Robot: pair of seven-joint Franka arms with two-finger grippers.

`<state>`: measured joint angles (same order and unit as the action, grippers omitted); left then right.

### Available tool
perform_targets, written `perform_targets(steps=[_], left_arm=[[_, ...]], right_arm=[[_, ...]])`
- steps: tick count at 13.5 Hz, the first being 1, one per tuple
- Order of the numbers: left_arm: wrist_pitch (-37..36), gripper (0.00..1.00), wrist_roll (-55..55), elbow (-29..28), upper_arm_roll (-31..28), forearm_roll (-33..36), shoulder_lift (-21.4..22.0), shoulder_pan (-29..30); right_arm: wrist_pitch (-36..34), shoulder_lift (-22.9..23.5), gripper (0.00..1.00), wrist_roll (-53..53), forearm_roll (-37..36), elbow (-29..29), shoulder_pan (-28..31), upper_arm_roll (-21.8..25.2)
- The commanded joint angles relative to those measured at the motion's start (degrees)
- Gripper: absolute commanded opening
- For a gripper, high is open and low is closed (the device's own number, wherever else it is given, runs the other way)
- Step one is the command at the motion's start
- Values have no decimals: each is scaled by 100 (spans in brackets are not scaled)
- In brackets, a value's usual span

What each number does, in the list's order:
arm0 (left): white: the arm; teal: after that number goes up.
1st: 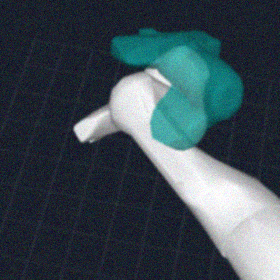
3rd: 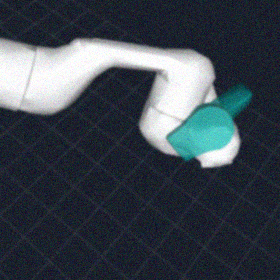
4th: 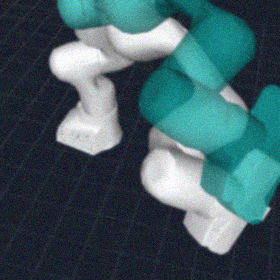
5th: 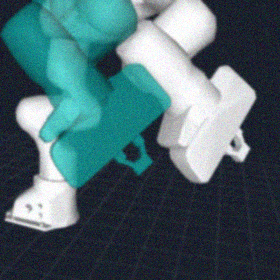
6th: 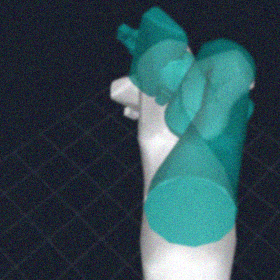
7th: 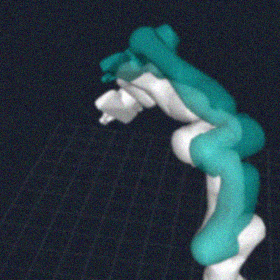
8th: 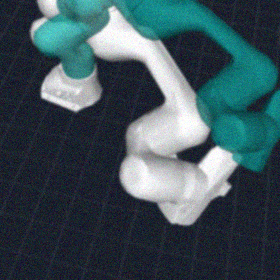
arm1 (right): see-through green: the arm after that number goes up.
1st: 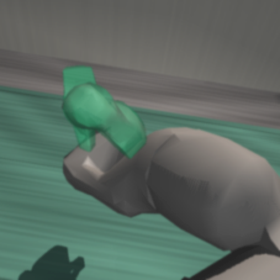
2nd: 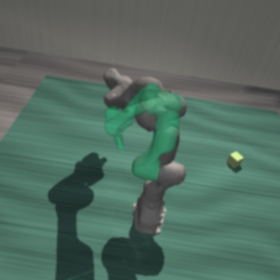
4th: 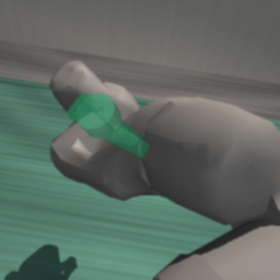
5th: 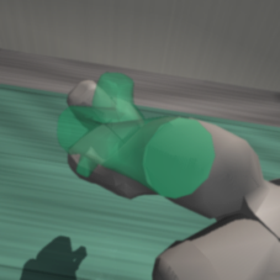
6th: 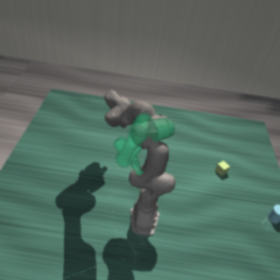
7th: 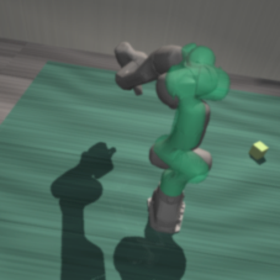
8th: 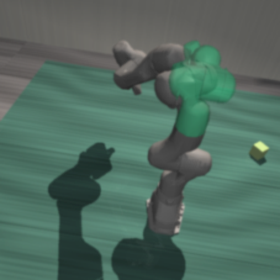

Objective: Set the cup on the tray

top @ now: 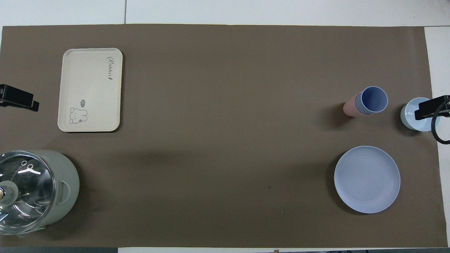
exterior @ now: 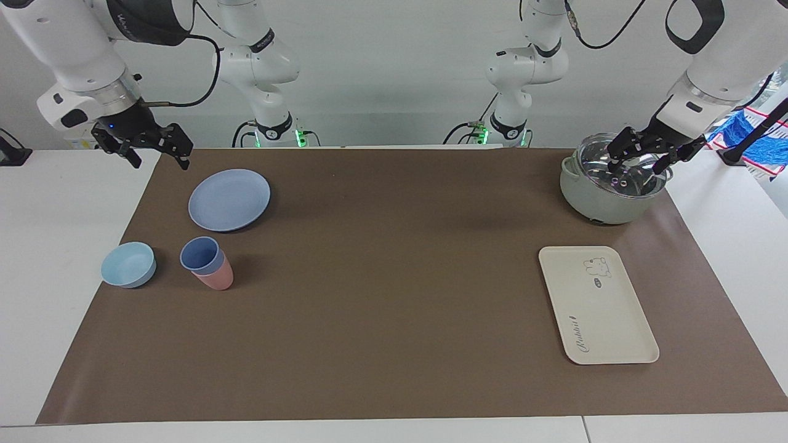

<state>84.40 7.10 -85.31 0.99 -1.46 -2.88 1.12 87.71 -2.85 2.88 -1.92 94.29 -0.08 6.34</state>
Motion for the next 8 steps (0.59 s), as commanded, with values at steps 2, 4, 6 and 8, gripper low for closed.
perform_targets(steps=[2,4,6,8], left_arm=[[-90,100,-16,-38,-11,67,77,2],[-90,100,-16,-38,-11,67,77,2],[-90,100,-16,-38,-2,67,77,2],[-90,100,-16,-38,-2,67,77,2]], right_arm=[[27,-23,100,90,17,-7,17,-1],[44,-23,100,107,51,2,26,8],[44,4,100,107,105,-16,35,-18],[53,30,100,90,105,-33,35,-185]])
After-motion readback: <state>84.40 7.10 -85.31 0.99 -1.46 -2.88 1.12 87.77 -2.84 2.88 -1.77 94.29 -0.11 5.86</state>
